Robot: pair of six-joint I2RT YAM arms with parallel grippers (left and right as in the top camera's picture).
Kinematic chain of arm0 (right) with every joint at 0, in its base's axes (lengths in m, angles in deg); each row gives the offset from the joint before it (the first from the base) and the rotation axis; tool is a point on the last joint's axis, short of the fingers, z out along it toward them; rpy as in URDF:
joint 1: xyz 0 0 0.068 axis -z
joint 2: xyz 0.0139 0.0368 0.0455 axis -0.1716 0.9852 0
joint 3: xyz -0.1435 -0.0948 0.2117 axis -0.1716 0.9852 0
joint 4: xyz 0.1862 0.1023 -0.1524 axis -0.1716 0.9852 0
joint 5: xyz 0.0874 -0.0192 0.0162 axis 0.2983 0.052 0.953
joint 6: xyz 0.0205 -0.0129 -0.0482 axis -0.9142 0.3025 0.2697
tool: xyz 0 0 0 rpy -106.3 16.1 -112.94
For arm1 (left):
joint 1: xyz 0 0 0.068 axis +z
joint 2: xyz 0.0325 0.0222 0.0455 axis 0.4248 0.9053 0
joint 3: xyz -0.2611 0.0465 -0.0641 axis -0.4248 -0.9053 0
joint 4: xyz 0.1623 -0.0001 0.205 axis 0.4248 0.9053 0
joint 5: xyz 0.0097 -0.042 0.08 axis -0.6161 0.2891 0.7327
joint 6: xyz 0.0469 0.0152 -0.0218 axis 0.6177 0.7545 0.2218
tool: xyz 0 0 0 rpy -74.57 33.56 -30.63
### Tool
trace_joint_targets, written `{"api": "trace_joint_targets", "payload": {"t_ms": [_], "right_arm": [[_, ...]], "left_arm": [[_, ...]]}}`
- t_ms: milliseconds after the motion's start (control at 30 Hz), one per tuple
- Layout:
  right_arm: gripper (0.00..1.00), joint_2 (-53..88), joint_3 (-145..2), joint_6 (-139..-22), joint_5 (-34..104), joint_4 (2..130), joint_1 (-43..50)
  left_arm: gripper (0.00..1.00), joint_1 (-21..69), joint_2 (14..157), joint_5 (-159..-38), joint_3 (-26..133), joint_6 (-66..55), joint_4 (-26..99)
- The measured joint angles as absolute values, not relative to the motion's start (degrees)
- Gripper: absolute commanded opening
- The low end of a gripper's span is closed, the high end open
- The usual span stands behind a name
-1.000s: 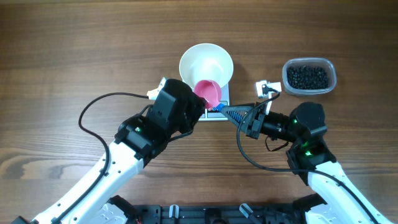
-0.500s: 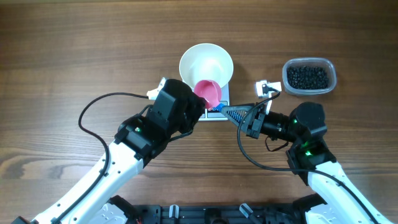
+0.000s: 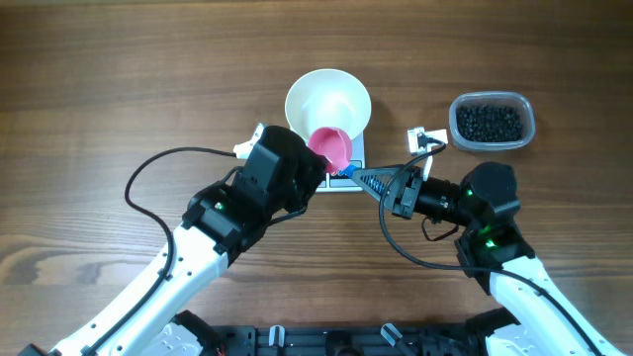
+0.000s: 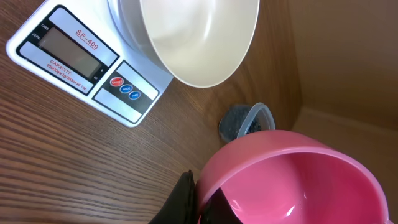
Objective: Scoop item into bowl and weigh 150g on scale
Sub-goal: 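Close the right gripper on the blue handle and release the left gripper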
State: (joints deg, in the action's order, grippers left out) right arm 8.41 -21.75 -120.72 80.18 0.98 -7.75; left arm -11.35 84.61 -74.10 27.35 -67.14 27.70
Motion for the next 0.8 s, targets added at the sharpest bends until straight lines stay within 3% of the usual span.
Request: {"api": "trace_joint_targets", "payload": {"t_ms": [500,800], "right_arm": [[0.18,8.4,-21.8,-122.6,81.0,0.8,-7.7],[0.20,8.4,-21.8,-123.4,82.6,0.7,-7.8]], "left_arm": [[0.04,-11.7,84.6,-73.1,27.4,-67.2,27.6],[0.04,-11.7,84.6,-72.2,27.4,-68.2,27.5]]}}
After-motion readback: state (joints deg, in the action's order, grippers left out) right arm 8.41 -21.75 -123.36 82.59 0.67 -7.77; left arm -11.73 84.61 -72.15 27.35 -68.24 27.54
